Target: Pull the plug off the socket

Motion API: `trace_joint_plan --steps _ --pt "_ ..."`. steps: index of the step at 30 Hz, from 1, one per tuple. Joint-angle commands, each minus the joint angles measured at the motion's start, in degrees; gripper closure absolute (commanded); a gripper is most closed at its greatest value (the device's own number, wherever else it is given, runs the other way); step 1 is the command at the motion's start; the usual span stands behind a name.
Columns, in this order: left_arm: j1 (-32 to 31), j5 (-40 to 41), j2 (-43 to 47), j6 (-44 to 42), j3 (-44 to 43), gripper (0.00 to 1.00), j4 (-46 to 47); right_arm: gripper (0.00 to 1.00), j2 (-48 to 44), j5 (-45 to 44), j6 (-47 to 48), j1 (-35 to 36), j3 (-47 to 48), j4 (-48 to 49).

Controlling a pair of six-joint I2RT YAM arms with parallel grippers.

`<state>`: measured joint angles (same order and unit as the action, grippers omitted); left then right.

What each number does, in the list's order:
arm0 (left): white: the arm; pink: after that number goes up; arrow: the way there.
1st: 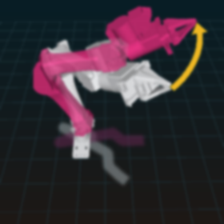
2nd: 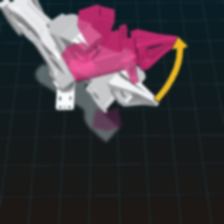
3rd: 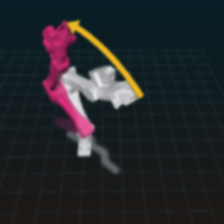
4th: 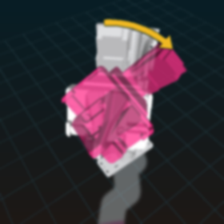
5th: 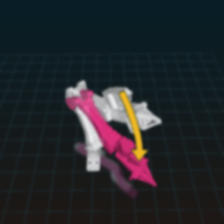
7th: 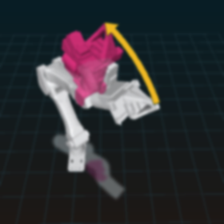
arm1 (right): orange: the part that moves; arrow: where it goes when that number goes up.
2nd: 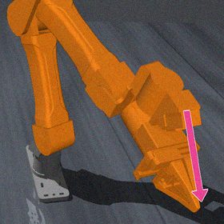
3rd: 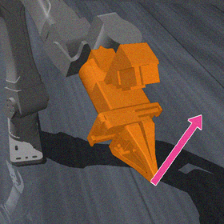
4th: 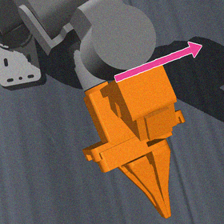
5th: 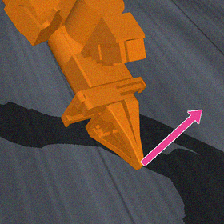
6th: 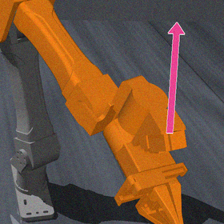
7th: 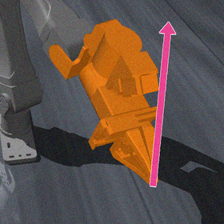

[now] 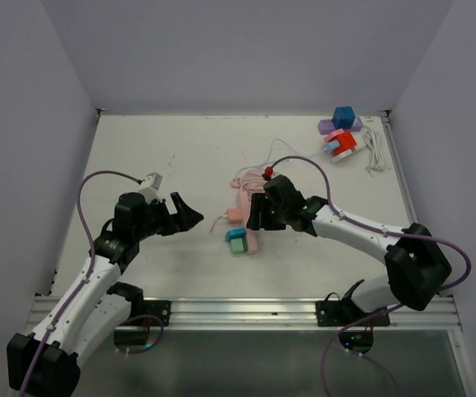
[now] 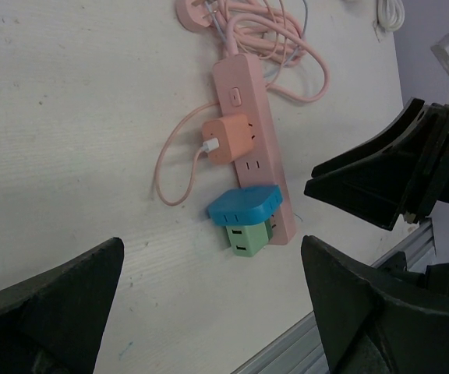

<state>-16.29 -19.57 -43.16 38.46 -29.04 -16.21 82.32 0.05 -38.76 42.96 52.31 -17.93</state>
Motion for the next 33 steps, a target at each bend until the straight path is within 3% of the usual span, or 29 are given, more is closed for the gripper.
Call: trace_joint_plan --steps 1,10,14,17,18,20,26,33 --pt "-0.84 -1.78 -0.79 1.44 0.82 0.00 4.87 0.43 -0.06 2.49 0.54 1.16 -2.30 2.99" --pt "-3.04 -0.21 -1.84 4.87 3.02 0.00 7.50 0.44 4.07 3.55 -1.67 2.66 -5.38 9.14" --pt "-5.06 1.11 -2.55 7.68 4.60 0.00 9.00 0.52 6.09 2.94 -1.84 2.66 -5.73 10.46" --pt "-7.52 2.87 -3.60 9.52 5.22 0.01 10.23 0.67 6.09 2.67 -2.02 2.66 -5.91 10.99" --pt "-8.92 3.22 -4.38 10.14 5.31 0.00 11.36 0.81 5.75 2.76 -2.10 2.66 -5.73 10.99" --pt "-10.33 3.93 -5.18 12.07 5.75 0.01 12.77 1.00 5.04 2.93 -2.28 2.66 -5.38 10.90" --pt "-18.23 8.40 -11.23 16.47 4.78 0.06 18.31 1.00 0.56 0.39 -4.39 2.66 -3.19 11.25" --pt "-23.25 13.50 -17.92 18.76 0.74 0.14 19.89 1.00 -3.04 0.30 -10.71 2.74 -3.97 15.29"
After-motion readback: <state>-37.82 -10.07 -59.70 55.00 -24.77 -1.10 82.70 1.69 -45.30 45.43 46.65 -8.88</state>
